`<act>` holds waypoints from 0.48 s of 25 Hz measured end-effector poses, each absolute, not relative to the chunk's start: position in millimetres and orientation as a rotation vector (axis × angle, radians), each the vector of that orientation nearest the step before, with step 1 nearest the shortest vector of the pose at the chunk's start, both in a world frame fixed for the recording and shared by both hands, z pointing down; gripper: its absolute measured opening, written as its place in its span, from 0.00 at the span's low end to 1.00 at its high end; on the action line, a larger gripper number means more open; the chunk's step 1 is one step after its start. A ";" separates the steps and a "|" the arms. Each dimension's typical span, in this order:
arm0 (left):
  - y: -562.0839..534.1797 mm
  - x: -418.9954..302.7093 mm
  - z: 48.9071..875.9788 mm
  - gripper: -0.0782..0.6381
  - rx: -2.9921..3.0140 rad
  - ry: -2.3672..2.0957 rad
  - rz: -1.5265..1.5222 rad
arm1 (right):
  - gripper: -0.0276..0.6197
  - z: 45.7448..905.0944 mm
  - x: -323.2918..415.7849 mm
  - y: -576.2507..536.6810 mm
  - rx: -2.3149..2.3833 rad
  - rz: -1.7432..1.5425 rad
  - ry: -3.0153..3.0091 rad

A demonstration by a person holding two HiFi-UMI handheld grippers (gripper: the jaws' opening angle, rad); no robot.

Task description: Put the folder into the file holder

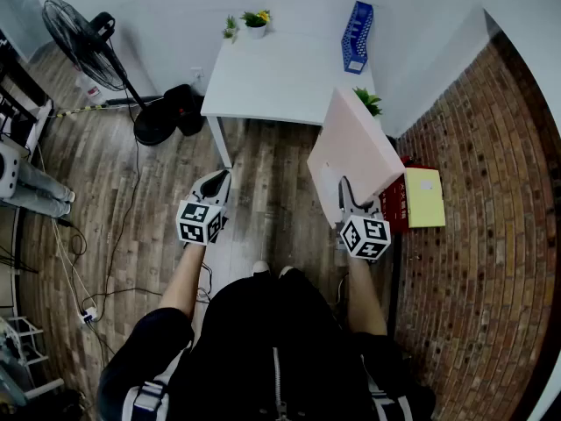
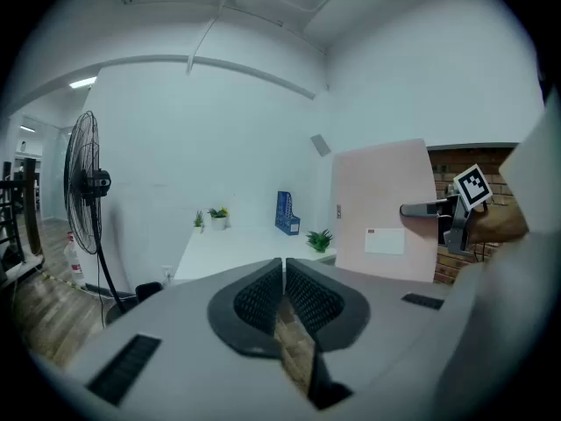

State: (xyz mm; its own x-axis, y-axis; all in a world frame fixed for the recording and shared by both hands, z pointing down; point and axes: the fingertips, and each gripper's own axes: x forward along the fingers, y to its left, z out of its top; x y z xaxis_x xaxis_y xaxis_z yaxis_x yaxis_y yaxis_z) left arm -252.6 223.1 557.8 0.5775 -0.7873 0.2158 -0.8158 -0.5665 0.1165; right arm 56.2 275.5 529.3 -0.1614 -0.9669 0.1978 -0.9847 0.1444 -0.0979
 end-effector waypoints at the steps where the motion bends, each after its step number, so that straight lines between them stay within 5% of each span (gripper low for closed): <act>1: 221.9 -253.6 557.9 0.16 2.604 -1.341 0.206 | 0.28 528.7 55.0 274.7 1.978 0.315 -2.318; 12: 209.9 -259.7 553.8 0.16 2.619 -1.328 0.193 | 0.28 523.7 53.9 270.1 2.013 0.289 -2.289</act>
